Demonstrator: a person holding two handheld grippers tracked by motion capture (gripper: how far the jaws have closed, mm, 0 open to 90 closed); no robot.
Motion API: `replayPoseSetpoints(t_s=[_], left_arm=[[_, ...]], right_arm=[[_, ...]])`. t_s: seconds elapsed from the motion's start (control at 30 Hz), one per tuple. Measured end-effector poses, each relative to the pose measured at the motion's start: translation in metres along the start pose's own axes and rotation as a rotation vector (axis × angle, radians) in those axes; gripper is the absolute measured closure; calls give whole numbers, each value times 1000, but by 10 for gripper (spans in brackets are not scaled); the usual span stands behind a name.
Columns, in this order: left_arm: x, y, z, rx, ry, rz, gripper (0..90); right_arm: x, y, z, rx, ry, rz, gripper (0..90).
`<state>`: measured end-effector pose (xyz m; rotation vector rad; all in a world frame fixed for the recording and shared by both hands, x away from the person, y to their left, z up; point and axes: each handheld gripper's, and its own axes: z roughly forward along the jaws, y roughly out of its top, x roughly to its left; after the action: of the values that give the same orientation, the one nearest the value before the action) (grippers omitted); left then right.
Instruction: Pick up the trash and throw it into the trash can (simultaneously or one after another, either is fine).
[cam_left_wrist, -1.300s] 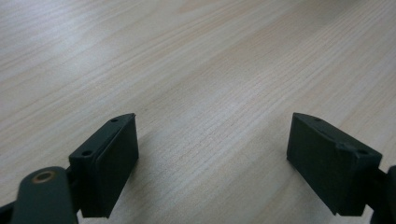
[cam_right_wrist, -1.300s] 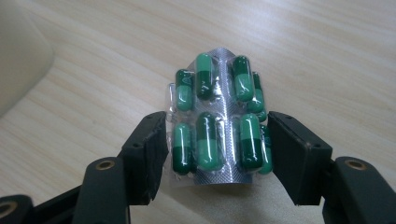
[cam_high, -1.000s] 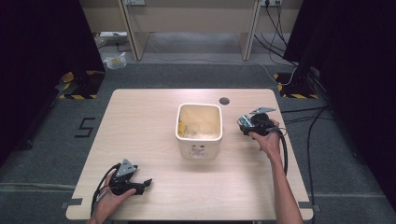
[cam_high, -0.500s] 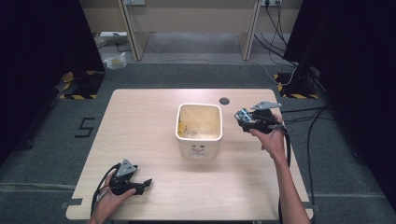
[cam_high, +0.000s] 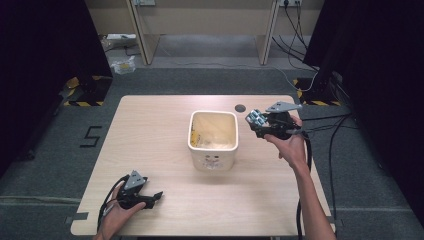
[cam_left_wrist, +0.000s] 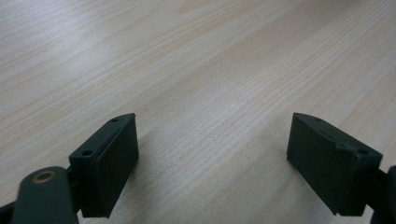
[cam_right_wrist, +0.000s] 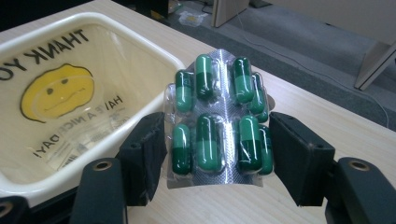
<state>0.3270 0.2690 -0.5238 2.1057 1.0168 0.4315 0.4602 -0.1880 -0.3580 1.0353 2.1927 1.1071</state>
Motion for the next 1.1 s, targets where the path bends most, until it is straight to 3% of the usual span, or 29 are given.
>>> replayPoseSetpoints(t_s=[0.27,0.53,0.73,1.1], left_arm=[[0,0,0,0,0,0,156],[0,0,0,0,0,0,156],[0,0,0,1,0,0,156],[0,0,0,0,0,0,156]], right_arm=[[10,12,-9,-25,25,-18,385],[35,28,-11,-52,94,-64,382],[51,35,-2,-32,124,-100,380],[68,43,18,3,164,-129,376]])
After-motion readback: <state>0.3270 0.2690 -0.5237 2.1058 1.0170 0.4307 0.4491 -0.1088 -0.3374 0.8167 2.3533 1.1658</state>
